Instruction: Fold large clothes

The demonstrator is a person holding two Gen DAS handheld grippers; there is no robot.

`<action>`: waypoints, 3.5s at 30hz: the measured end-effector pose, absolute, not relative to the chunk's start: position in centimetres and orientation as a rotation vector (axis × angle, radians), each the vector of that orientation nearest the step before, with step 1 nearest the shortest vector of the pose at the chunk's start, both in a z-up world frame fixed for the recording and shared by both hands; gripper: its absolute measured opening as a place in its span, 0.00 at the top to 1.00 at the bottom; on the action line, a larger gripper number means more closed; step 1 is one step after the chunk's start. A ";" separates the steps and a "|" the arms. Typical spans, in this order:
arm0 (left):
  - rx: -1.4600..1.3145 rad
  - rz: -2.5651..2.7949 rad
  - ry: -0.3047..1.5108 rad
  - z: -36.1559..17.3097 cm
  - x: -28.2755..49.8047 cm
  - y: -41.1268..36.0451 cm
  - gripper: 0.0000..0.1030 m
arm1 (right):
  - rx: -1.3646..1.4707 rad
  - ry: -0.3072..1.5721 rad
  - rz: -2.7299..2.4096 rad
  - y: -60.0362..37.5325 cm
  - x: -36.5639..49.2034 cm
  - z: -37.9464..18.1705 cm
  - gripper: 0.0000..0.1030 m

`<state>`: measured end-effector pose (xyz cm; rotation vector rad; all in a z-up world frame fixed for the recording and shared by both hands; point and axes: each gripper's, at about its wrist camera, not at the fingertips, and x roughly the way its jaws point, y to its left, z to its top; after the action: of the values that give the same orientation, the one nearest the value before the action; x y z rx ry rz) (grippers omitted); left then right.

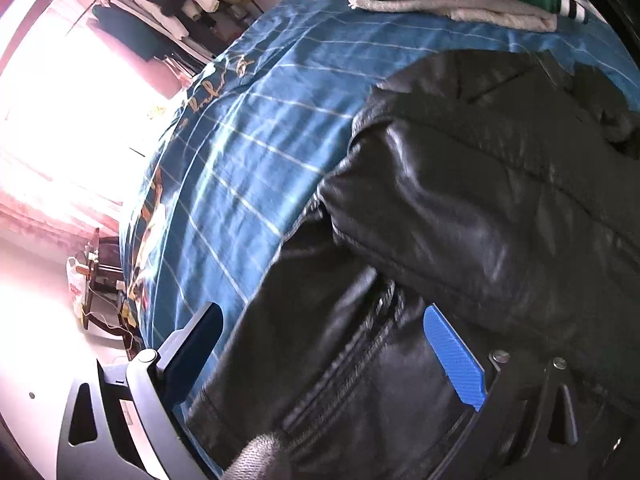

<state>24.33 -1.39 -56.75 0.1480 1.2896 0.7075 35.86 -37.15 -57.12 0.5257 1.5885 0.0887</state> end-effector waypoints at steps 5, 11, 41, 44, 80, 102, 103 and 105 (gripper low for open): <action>0.213 0.738 1.197 -54.8 24.8 -2.7 0.00 | 0.612 1.648 0.180 -38.7 37.4 -57.4 0.79; 0.463 0.756 1.187 -54.5 21.4 -9.2 0.00 | 0.334 1.624 0.208 -40.1 34.1 -54.6 0.14; 0.611 0.709 1.326 -62.6 14.0 -25.3 0.16 | 0.446 1.633 0.051 -53.2 30.7 -56.5 0.14; 0.433 0.595 1.300 -60.2 13.8 -24.4 0.81 | 0.626 1.564 0.266 -50.8 33.7 -57.5 0.14; -0.523 0.287 1.388 -54.3 13.7 13.0 0.40 | 0.294 1.777 0.369 2.6 46.3 -52.9 0.51; -0.525 0.590 1.413 -62.1 11.3 16.0 0.21 | 0.762 1.665 0.516 -19.5 55.1 -64.0 0.18; -0.520 0.589 1.416 -62.1 11.6 16.2 0.21 | 0.774 1.617 0.580 -19.0 55.2 -63.8 0.17; -0.470 0.580 1.428 -62.2 13.2 16.3 0.21 | 0.711 1.590 0.628 -17.5 55.0 -63.1 0.40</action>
<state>13.19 16.27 -62.21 -0.4705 1.4276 0.5798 54.96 -17.52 -63.09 0.7113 1.5903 0.6282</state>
